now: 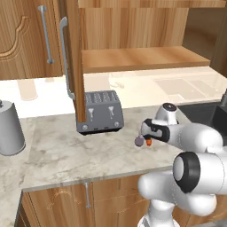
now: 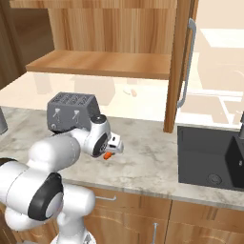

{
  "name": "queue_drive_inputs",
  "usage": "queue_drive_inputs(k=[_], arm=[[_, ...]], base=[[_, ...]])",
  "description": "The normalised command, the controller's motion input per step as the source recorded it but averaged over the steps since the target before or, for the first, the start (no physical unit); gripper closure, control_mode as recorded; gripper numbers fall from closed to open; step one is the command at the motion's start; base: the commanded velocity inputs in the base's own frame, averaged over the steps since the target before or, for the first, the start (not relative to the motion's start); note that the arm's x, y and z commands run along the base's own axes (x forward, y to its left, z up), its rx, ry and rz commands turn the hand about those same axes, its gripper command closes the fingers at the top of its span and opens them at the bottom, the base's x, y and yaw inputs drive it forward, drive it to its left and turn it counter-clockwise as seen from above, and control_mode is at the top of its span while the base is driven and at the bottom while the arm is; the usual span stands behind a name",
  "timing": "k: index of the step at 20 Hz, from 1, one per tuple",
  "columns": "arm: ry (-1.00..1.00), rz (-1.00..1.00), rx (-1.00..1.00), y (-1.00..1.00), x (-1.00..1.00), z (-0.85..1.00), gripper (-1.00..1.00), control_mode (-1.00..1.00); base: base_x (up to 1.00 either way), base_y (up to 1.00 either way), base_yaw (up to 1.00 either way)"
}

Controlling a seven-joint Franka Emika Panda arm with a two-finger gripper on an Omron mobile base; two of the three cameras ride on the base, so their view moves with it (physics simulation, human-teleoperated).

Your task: Pick the eggplant, carrot from the counter and place them in the cabinet. Then close the cabinet.

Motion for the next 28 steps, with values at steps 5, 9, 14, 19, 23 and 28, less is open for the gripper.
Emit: queue_drive_inputs(k=[5, 9, 14, 19, 23, 28], arm=[[0.00, -0.01, 0.03, -0.19, 0.32, -0.37, -1.00, -1.00], [0.00, -0.02, 0.00, 0.00, 0.34, -0.29, -1.00, -1.00], [0.00, 0.00, 0.00, 0.00, 0.19, -0.43, -1.00, -1.00], [-0.03, 0.00, 0.00, 0.00, 0.03, -0.47, 1.00, -1.00], [-0.10, 0.00, 0.00, 0.01, -0.34, -0.05, 1.00, -1.00], [-0.37, 0.00, -0.07, 0.00, -1.00, 0.91, 1.00, -1.00]], base=[[0.00, 0.00, 0.00], [0.00, 0.00, 0.00], [0.00, 0.00, 0.00], [0.00, 0.00, 0.00], [0.00, 0.00, 0.00], [0.00, 0.00, 0.00]])
